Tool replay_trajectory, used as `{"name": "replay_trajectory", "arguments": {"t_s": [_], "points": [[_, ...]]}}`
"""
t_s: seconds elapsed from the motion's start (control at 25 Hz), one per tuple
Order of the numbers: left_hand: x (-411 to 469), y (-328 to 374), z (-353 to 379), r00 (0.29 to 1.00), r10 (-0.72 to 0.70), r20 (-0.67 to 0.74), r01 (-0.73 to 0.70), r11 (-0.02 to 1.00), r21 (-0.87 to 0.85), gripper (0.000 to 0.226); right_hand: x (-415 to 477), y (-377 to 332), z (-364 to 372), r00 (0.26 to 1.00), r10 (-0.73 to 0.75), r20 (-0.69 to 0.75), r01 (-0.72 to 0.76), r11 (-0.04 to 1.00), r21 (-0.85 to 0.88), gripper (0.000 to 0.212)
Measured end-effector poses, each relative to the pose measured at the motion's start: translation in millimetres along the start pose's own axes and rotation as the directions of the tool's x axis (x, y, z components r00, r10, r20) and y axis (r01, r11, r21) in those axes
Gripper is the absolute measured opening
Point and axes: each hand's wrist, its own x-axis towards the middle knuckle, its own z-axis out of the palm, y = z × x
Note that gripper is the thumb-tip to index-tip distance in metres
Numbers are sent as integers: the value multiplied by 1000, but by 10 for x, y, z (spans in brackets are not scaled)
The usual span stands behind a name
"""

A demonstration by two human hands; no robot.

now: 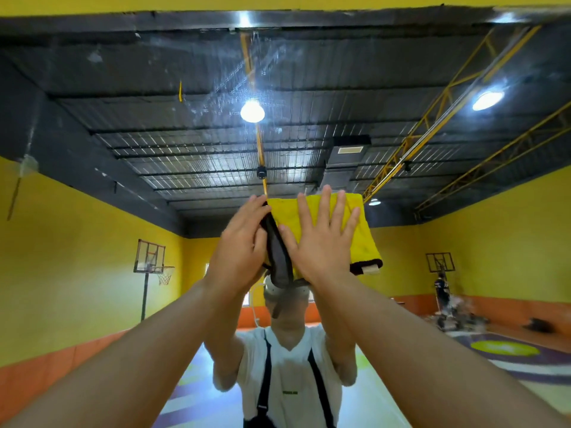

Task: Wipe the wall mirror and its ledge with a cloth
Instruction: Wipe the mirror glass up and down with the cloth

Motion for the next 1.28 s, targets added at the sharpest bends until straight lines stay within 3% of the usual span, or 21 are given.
{"name": "replay_trajectory", "arguments": {"t_s": [0.08,0.16,0.32,0.56,0.64,0.72,0.8,0.88,0.96,1.16,1.28], "points": [[-98,-127,3,991,124,42,-130,969,209,49,1,42,76,983,-160,-90,156,987,-42,60],[-186,-163,64,985,155,76,-171,935,309,50,-7,100,144,941,-312,-133,304,950,-76,53],[-291,-111,172,991,115,71,-134,907,400,54,-24,124,146,938,-337,-76,330,940,-90,66],[-81,217,486,993,120,-16,-106,925,364,53,-19,420,69,935,-351,-49,348,936,-53,58],[30,483,745,999,-10,-32,19,952,307,61,39,598,-14,927,-373,17,372,926,59,58],[122,671,953,985,-169,-23,170,955,245,69,166,821,-156,890,-440,117,387,868,312,57],[158,722,1065,980,-196,-20,192,930,314,71,266,1105,-241,840,-527,131,440,801,407,58],[154,693,1129,991,-132,-3,120,895,429,69,236,1294,-212,821,-567,69,541,810,225,56],[158,701,1191,997,-73,-14,71,875,478,65,158,1386,-140,835,-551,17,547,832,90,56],[210,827,1389,997,-41,-65,68,862,502,60,162,1587,-116,821,-568,-49,568,823,-14,56],[294,942,1534,998,-18,-64,49,853,520,57,170,1750,-144,871,-489,-40,490,871,30,57]]}}
